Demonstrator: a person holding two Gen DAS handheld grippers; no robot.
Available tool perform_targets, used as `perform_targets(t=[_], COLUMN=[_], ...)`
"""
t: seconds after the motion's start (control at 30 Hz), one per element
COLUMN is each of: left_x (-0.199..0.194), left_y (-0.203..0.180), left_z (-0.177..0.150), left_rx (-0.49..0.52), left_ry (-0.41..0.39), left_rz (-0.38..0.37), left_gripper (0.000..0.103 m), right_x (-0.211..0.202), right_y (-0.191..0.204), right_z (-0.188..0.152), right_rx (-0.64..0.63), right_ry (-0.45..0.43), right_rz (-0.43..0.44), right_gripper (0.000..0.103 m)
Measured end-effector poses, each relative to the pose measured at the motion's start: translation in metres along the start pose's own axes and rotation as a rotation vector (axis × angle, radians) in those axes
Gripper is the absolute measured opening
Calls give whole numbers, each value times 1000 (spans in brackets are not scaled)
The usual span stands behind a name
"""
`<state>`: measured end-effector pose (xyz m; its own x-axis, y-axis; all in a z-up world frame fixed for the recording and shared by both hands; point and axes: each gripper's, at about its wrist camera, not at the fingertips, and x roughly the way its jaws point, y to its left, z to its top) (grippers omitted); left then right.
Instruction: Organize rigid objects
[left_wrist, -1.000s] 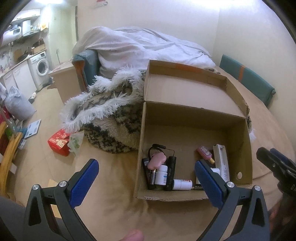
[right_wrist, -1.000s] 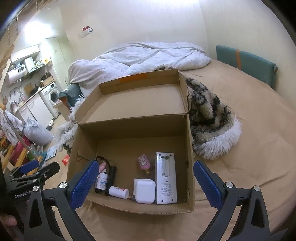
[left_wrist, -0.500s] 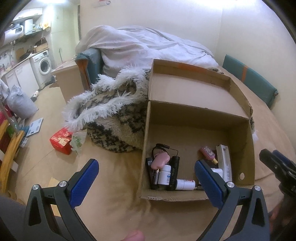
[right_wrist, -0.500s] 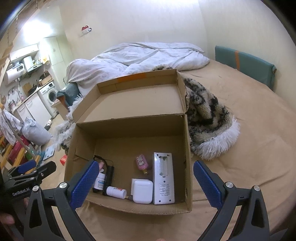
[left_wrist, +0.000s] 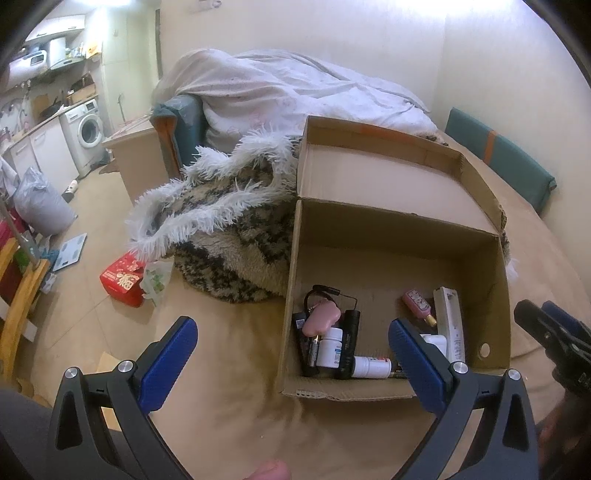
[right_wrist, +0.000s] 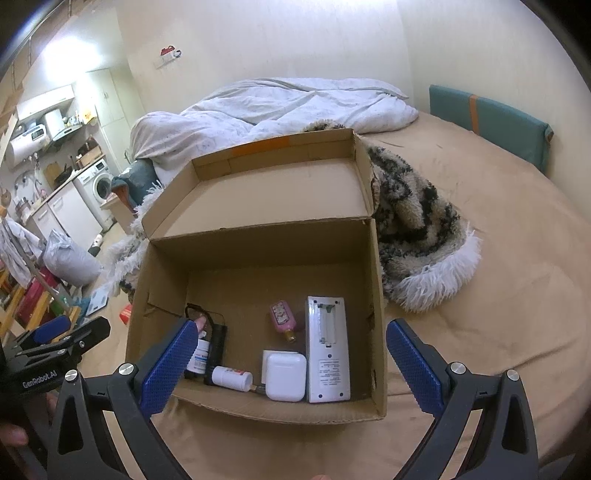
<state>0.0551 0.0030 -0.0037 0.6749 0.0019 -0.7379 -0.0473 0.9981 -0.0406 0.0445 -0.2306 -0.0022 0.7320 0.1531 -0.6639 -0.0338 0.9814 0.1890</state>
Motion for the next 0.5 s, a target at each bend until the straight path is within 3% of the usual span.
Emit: perform_targets(t=[0.5], left_x=[-2], left_y=[-2], left_z=[-3], left_rx=[5], left_ry=[5], left_rz=[-32], left_gripper=[103], right_x=[0], right_y=[1], right_z=[-1], right_rx=[8], right_ry=[3], right_rz=[2], right_gripper=[103])
